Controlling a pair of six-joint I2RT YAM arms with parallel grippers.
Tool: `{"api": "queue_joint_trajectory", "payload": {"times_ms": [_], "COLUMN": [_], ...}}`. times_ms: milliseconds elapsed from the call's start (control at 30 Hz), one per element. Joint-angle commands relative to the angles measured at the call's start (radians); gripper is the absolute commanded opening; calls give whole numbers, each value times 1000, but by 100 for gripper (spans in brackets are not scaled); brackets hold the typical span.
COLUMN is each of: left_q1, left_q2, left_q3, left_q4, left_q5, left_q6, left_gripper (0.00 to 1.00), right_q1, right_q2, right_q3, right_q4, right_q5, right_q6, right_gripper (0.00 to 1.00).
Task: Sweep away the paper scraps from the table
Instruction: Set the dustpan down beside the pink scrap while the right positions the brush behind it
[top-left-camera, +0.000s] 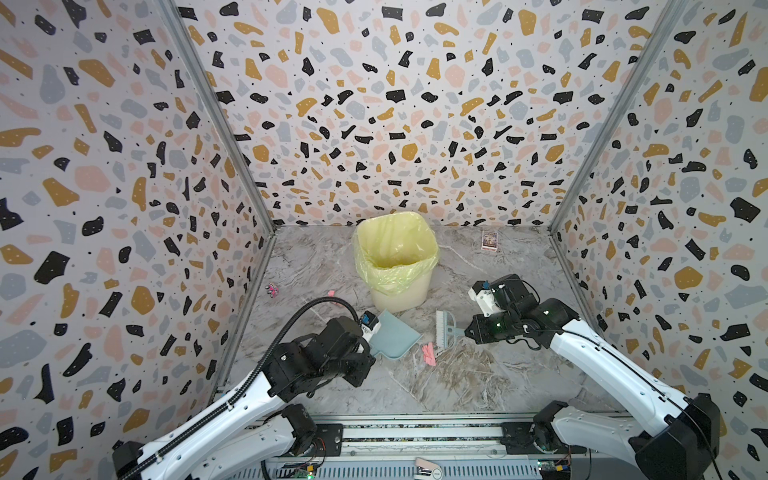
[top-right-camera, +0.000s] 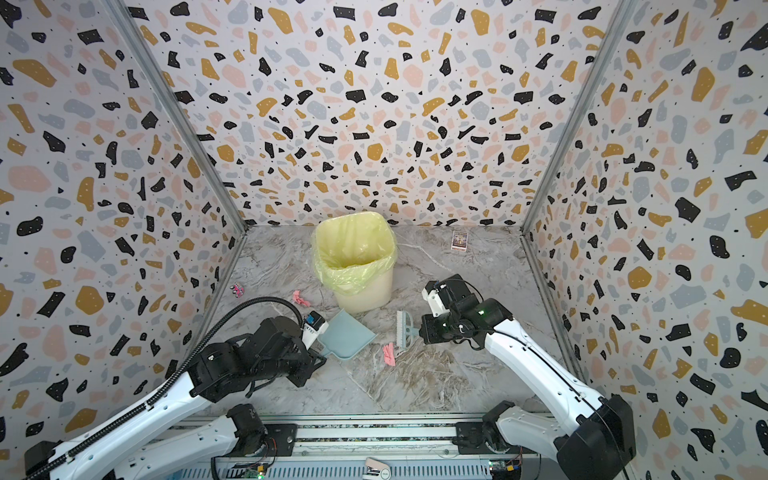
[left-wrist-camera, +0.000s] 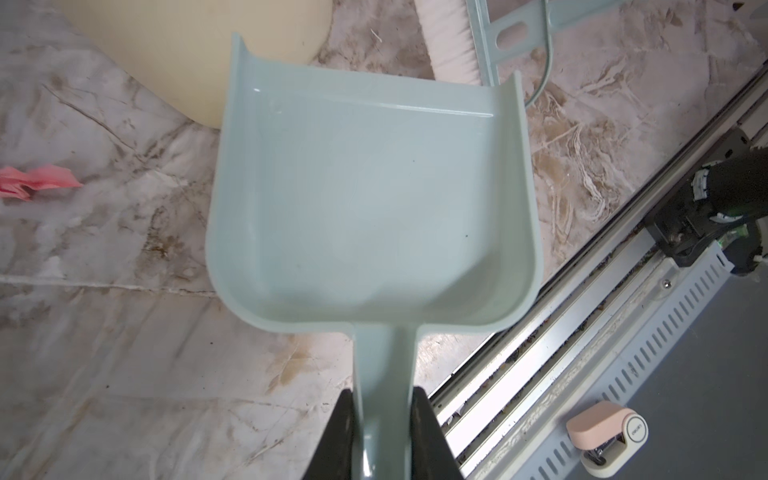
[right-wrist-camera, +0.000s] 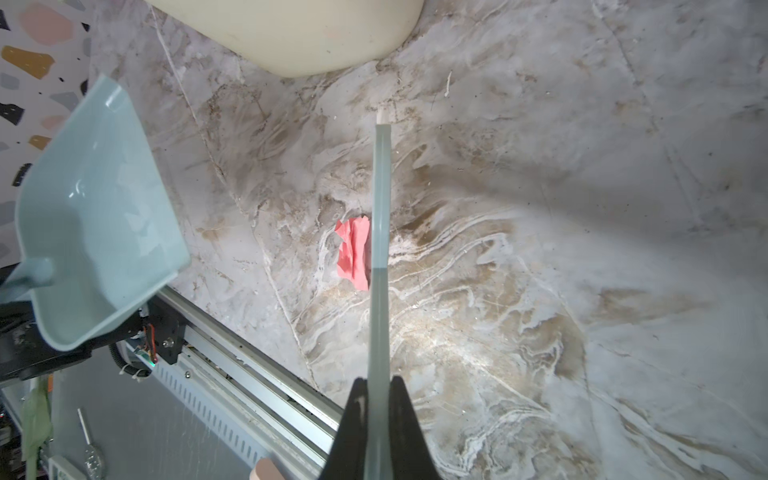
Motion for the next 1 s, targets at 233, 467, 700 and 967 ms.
{"api": "queue_joint_trajectory", "payload": {"times_ms": [233, 467, 700, 967], "left_q1": [-173, -221, -257, -332], "left_q2": [35, 100, 123, 208], "left_q3": [-120, -143, -131, -127], "left_q4": [52, 71, 89, 161], "left_q5": [-52, -55, -80, -119], "left_q6": [-148, -148, -180, -229], "left_gripper": [0, 0, 0, 0], "right_q1": [69, 157, 188, 194], "right_q2": [75, 138, 162, 168], "right_q3": [122, 145, 151, 166], "right_q4": [-99, -104, -100, -116], "right_q5": [168, 233, 253, 278], "right_q6": [-60, -48, -42, -43], "right_gripper": [0, 0, 0, 0]}}
